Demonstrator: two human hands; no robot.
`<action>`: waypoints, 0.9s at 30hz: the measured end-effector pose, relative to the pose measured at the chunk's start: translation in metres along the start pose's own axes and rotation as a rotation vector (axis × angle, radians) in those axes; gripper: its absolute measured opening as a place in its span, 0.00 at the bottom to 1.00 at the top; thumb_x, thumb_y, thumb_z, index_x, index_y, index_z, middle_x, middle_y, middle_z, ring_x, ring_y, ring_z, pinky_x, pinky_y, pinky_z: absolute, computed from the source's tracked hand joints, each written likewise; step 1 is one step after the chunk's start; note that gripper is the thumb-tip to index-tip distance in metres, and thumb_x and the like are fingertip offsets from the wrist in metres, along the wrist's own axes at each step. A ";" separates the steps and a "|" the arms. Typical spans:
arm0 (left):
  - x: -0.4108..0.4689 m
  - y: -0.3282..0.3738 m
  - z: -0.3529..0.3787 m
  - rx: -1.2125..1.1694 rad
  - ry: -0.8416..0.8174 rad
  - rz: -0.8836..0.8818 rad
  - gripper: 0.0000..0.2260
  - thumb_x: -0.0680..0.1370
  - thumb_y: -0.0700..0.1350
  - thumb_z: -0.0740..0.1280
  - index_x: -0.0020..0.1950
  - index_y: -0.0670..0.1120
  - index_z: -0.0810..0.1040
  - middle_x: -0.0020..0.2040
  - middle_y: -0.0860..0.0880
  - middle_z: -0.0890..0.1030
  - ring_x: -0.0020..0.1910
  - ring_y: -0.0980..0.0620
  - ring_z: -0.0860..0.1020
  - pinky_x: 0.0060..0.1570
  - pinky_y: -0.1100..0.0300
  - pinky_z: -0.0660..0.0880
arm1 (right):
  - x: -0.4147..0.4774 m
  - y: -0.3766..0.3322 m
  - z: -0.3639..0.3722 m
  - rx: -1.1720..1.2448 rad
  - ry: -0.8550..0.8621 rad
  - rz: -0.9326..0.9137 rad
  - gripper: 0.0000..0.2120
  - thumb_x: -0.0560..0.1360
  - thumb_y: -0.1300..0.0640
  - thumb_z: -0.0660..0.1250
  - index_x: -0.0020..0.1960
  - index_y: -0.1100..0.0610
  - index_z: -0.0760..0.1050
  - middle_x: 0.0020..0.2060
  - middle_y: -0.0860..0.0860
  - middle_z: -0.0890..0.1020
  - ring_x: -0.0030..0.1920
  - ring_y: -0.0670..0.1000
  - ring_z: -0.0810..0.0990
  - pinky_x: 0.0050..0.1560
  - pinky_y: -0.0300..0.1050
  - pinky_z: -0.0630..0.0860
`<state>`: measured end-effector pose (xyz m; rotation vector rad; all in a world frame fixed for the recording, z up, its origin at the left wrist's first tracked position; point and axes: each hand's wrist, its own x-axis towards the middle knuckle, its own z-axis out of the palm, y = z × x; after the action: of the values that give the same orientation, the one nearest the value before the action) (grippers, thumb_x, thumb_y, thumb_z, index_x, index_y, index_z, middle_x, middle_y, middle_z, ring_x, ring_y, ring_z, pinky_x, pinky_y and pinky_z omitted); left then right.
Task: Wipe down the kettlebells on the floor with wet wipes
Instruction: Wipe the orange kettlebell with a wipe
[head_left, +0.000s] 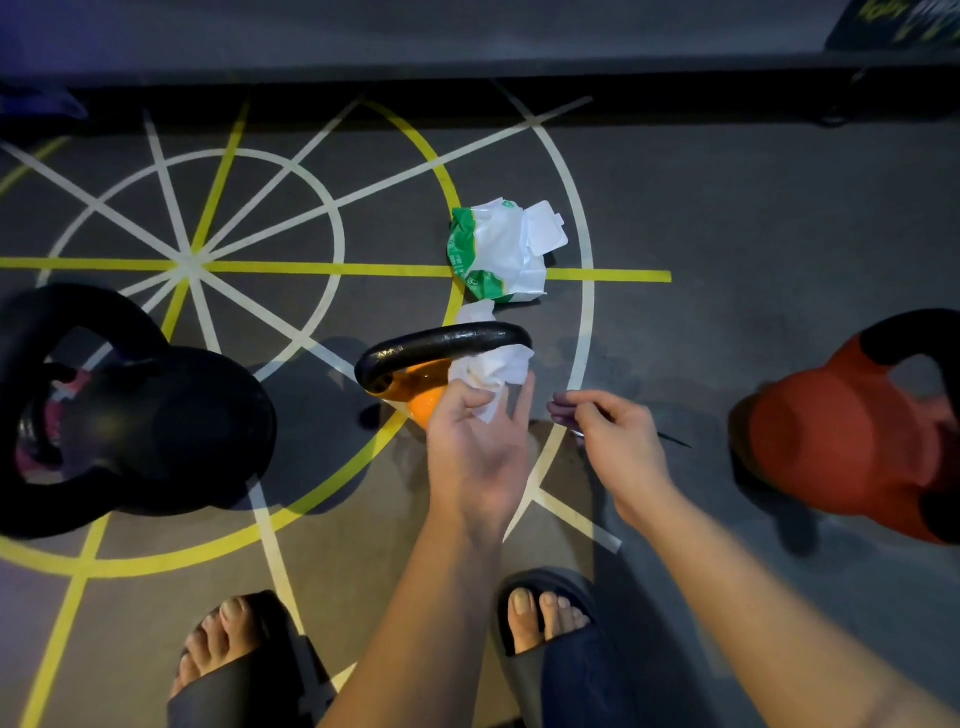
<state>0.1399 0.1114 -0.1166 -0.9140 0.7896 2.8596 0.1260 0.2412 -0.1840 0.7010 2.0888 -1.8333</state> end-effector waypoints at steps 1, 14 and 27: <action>0.002 -0.001 0.000 0.114 0.021 0.009 0.27 0.77 0.29 0.55 0.70 0.51 0.74 0.64 0.49 0.82 0.63 0.50 0.80 0.72 0.49 0.67 | 0.001 0.000 0.000 -0.006 -0.002 0.005 0.14 0.82 0.64 0.61 0.54 0.55 0.85 0.46 0.48 0.88 0.50 0.45 0.86 0.63 0.50 0.79; 0.007 0.009 0.001 0.150 0.005 -0.004 0.27 0.75 0.30 0.59 0.72 0.49 0.74 0.69 0.45 0.79 0.71 0.43 0.74 0.74 0.42 0.67 | 0.009 -0.025 0.010 -0.255 -0.074 -0.236 0.28 0.80 0.67 0.59 0.74 0.44 0.70 0.71 0.42 0.76 0.72 0.40 0.71 0.74 0.48 0.69; -0.001 0.006 0.003 0.044 0.020 -0.090 0.29 0.76 0.30 0.59 0.77 0.45 0.67 0.71 0.44 0.75 0.66 0.48 0.76 0.76 0.43 0.65 | 0.007 -0.014 0.019 -0.150 0.046 -0.255 0.24 0.80 0.66 0.57 0.70 0.48 0.76 0.65 0.43 0.80 0.67 0.40 0.76 0.71 0.43 0.71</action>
<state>0.1382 0.1079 -0.1113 -0.9488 0.7887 2.7497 0.1105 0.2228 -0.1785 0.4620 2.4108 -1.7730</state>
